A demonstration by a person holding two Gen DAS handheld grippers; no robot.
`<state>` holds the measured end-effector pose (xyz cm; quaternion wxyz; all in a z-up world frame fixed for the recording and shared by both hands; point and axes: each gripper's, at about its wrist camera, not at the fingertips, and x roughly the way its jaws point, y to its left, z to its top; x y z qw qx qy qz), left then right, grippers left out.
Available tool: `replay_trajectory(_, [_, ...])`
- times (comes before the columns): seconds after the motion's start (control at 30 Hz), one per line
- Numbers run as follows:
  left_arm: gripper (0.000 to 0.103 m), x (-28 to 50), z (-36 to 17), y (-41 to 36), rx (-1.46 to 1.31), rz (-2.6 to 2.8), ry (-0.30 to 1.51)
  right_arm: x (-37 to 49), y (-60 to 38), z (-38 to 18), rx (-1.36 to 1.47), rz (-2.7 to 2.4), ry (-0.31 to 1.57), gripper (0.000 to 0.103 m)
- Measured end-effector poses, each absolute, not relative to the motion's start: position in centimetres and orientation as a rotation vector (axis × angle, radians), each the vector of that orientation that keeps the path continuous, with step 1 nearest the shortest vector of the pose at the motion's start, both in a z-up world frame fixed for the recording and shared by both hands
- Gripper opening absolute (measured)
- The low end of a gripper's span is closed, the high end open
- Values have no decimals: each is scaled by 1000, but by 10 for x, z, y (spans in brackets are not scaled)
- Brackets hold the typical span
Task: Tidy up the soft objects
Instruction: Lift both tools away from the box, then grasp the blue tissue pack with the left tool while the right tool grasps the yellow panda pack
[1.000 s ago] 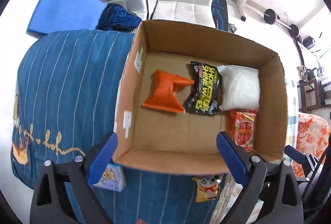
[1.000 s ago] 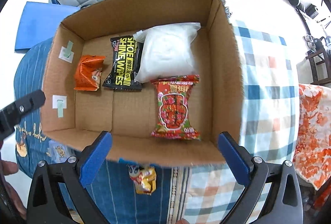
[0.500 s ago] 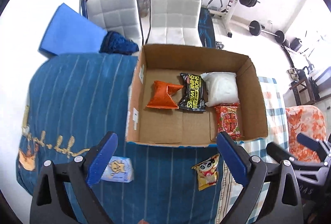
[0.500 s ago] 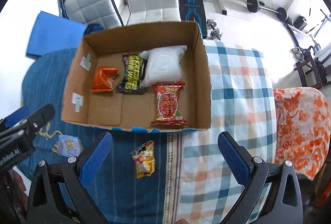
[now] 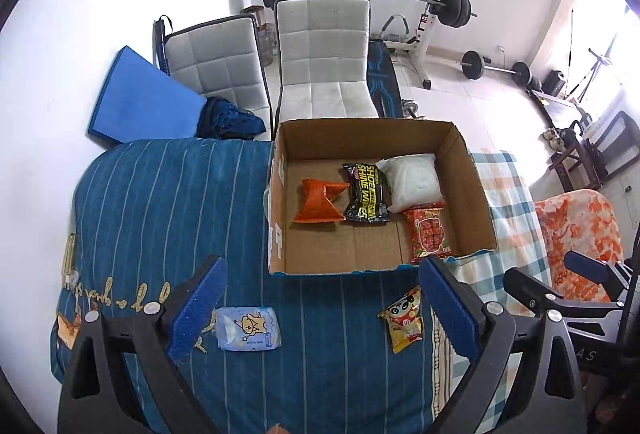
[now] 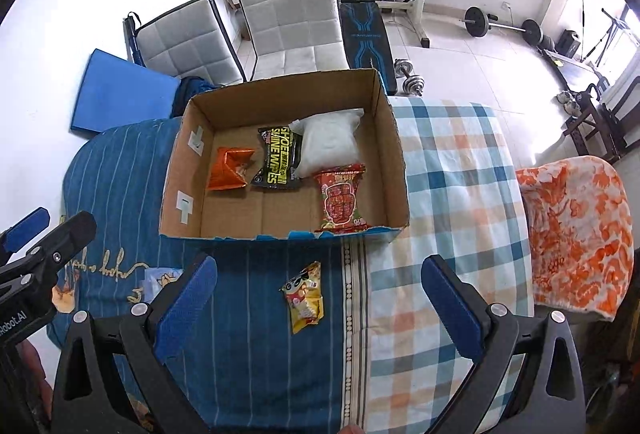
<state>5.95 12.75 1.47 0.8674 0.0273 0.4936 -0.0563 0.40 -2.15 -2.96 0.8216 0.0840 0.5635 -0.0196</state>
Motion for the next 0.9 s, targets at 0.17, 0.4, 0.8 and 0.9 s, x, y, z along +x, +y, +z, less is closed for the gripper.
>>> replay_trajectory(0.17, [98, 59, 8, 132, 71, -114, 1043, -1, -21, -38, 188, -53, 1212, 103])
replay_trajectory(0.4, [98, 64, -38, 166, 66, -41, 1142, 2, -20, -113, 202, -23, 1388, 103])
replay_trajectory(0.8, [98, 73, -184, 247, 133, 44, 1477, 10, 23, -277, 109, 68, 1690, 100])
replay_trajectory(0.9, [97, 78, -218, 251, 184, 26, 1584, 9, 32, -290, 72, 77, 1711, 100])
